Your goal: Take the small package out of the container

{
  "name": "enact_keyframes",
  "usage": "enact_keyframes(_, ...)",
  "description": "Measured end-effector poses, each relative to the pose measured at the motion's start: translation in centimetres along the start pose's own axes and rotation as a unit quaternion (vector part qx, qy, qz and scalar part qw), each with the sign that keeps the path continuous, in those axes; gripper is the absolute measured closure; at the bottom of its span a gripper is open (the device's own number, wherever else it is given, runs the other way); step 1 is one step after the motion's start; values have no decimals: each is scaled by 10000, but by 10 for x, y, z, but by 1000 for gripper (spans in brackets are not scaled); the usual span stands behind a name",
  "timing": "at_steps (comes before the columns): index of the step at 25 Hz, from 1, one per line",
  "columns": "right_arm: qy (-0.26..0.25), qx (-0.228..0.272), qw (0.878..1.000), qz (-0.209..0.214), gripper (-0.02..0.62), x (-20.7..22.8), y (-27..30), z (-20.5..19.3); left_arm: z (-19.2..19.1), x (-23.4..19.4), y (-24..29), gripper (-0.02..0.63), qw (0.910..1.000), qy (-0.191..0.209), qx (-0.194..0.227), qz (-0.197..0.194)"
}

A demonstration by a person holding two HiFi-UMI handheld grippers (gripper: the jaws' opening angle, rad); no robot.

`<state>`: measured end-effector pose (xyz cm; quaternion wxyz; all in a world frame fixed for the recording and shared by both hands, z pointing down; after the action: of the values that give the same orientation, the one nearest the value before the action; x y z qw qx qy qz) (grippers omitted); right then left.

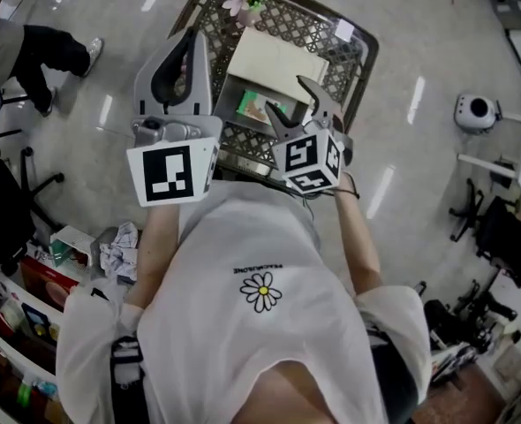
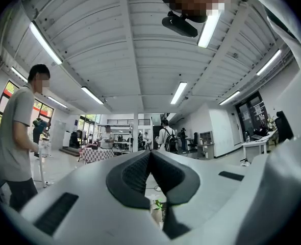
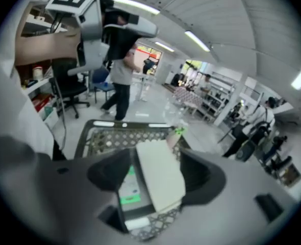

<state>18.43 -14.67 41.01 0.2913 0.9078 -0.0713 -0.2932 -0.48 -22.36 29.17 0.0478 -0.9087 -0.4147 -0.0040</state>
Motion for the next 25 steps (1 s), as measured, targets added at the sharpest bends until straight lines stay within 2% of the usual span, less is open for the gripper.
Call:
enact_keyframes(4,-435,-374,9941,925,293,-26,26,-21,-9,0,-7,583,9999,11,-129,93)
enact_keyframes(10,-634,-755,9816,1635,279,-51,57,-45,-15,-4,-20,583,9991,8,-318,298)
enact_keyframes(18,-960,-1307,9656,2035,276,-75,93,-79,-27,-14,-36,583,9965,-50,-531,648)
enact_keyframes(25,-1576,-1773,9502,2019,276,-91,109,-103,-35,-18,-45,583,9935,-172,-631,928)
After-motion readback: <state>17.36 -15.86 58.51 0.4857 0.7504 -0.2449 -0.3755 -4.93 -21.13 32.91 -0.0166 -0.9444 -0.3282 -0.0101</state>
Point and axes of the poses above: the fingertips, and each gripper's own axes: y forward along the fingers, x to its right, z out of its top, the point moved 10 cm from there along -y, backward along the fingers, and after that the axes turned 14 degrees about -z, right-handed, at the moved point
